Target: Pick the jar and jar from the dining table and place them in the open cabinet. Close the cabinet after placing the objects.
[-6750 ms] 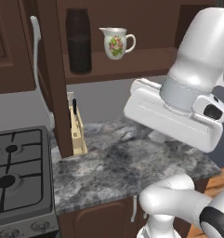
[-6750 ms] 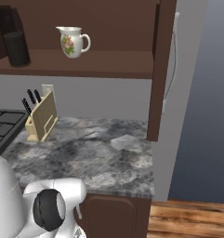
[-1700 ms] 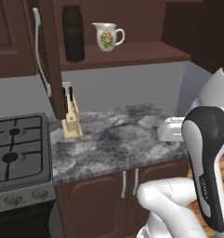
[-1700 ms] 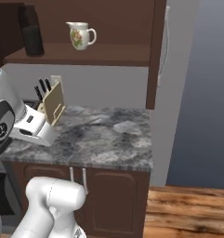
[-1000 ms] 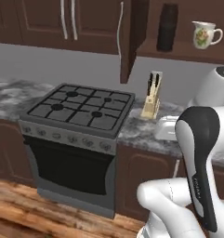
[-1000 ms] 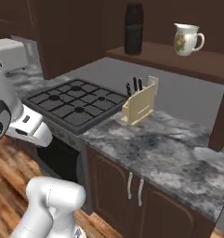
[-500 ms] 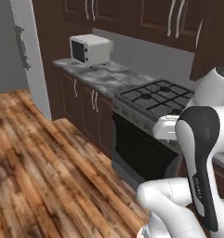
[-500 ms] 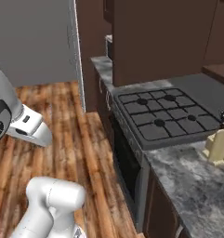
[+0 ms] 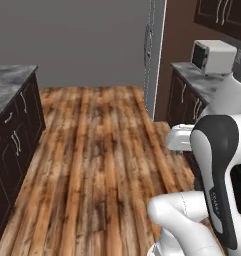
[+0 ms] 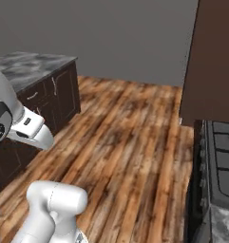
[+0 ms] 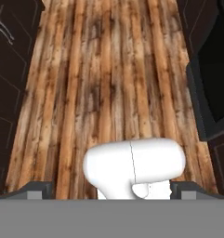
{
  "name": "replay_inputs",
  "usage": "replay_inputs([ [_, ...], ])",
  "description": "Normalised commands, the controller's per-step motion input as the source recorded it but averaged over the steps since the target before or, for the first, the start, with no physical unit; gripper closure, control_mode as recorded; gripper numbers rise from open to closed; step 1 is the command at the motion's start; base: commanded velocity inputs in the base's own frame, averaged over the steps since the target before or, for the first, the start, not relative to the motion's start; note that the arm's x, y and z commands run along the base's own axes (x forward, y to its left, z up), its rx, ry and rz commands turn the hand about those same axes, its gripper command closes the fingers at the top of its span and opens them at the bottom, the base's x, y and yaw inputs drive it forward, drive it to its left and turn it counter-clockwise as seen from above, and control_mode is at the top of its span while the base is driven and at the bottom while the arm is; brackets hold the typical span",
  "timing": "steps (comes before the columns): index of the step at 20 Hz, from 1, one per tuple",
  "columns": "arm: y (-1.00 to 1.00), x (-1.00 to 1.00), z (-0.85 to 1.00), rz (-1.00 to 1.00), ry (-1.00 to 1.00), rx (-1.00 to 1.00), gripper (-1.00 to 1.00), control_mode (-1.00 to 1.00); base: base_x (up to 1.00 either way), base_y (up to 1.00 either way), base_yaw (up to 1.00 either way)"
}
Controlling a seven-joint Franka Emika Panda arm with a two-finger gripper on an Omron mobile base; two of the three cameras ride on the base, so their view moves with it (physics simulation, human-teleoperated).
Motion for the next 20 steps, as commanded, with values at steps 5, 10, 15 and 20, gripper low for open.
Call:
replay_inputs([
  [5,0.00,0.00,0.00,0.00,0.00,0.00,-1.00,1.00,0.06,0.00,0.52],
  [10,0.00,0.00,0.00,0.00,0.00,0.00,-1.00,1.00,0.40,0.00,0.27],
  [15,0.00,0.00,0.00,0.00,0.00,0.00,-1.00,1.00,0.54,0.00,0.20],
  [20,0.00,0.00,0.00,0.00,0.00,0.00,-1.00,1.00,0.62,0.00,0.17],
])
